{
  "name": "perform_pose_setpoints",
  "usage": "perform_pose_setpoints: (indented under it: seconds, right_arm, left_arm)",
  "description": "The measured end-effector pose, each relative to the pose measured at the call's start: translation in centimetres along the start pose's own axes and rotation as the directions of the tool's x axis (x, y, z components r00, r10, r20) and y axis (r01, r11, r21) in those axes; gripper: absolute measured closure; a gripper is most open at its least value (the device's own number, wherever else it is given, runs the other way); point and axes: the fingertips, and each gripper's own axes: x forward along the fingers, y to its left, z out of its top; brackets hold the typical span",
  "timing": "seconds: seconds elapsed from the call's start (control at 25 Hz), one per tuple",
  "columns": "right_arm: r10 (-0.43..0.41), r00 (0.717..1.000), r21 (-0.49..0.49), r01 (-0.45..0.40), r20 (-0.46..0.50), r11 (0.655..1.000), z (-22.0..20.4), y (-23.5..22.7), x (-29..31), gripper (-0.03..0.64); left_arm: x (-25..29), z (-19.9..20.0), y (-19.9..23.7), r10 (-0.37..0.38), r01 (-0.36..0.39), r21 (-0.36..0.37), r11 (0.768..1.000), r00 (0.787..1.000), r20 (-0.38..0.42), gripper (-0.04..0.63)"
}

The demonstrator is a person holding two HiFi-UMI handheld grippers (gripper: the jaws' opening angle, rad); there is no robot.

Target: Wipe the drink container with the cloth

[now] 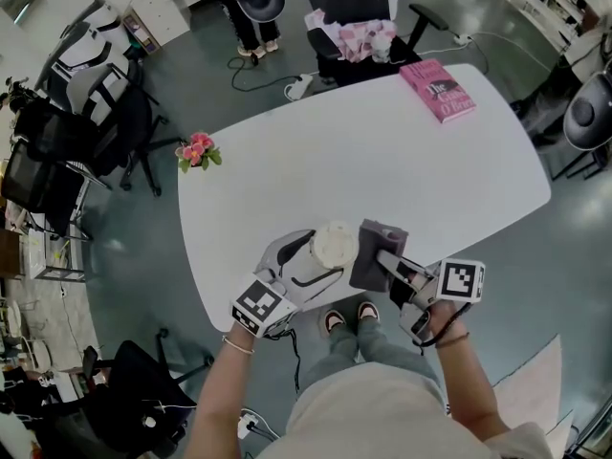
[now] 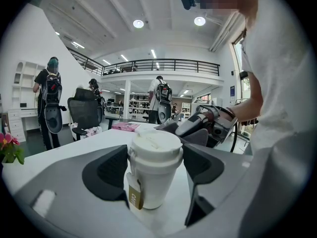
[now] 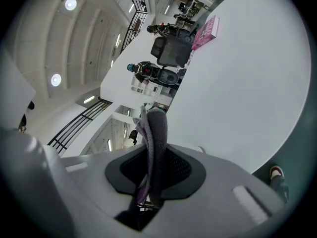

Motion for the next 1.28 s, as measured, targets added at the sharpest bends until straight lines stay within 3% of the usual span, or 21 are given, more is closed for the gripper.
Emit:
perform_pose_setpoints:
  seconds: [1.28]
  right_arm:
    - [-0.05, 0.998, 0.073, 0.054, -0.047, 0.996, -1.3, -2.2, 2.5, 0.549]
  left_arm:
    - [0.1, 0.3, 0.0, -0.006, 0.006, 0.005, 1.0, 1.0, 0.023, 0.242]
